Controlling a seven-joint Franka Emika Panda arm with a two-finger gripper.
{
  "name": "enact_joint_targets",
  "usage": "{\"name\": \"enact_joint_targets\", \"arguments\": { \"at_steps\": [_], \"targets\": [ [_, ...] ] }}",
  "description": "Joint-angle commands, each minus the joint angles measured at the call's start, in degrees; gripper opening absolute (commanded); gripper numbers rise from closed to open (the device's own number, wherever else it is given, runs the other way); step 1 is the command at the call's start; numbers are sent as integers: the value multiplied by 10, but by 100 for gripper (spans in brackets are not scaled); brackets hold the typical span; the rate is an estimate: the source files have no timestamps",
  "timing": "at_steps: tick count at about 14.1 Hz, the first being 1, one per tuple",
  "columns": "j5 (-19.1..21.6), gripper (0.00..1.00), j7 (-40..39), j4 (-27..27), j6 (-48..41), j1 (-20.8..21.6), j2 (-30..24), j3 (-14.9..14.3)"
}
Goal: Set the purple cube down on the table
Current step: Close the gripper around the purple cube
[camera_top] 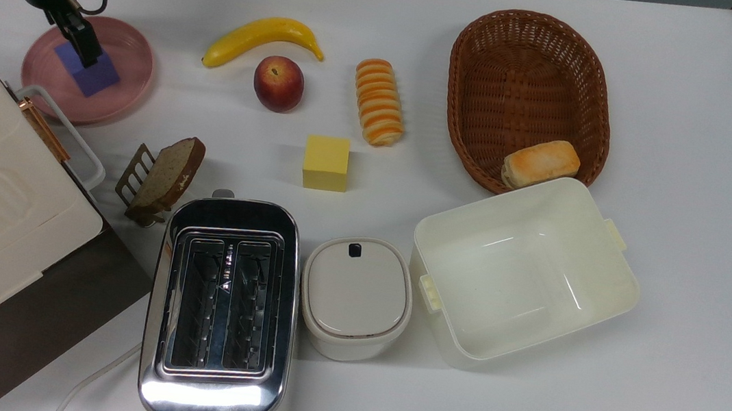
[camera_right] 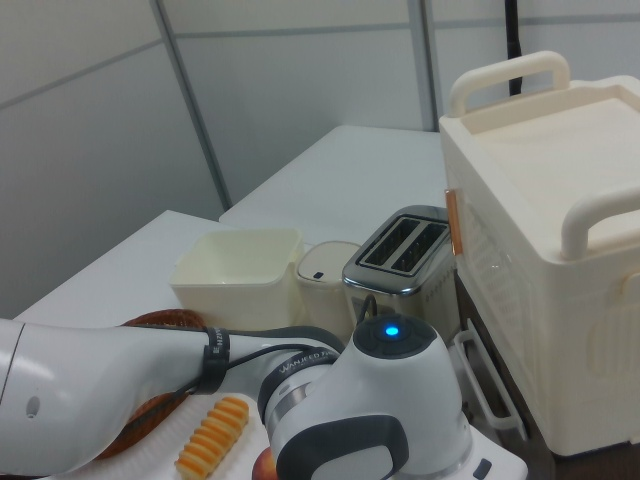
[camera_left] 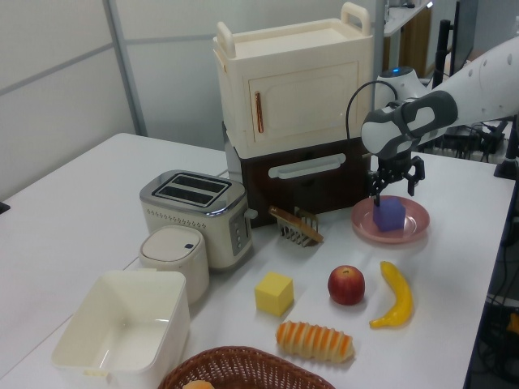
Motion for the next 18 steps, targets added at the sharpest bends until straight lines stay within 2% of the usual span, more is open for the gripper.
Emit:
{"name": "enact_joint_targets", "arguments": {
  "at_steps": [1, 5, 8, 18],
  "targets": [
    [-6, 100, -10, -15, 19, -2, -9, 0],
    [-5, 100, -11, -14, 32, 1, 1, 3],
    [-5, 100, -11, -13, 55, 1, 12, 17],
    [-7, 100, -13, -16, 55, -5, 25, 17]
  ]
}}
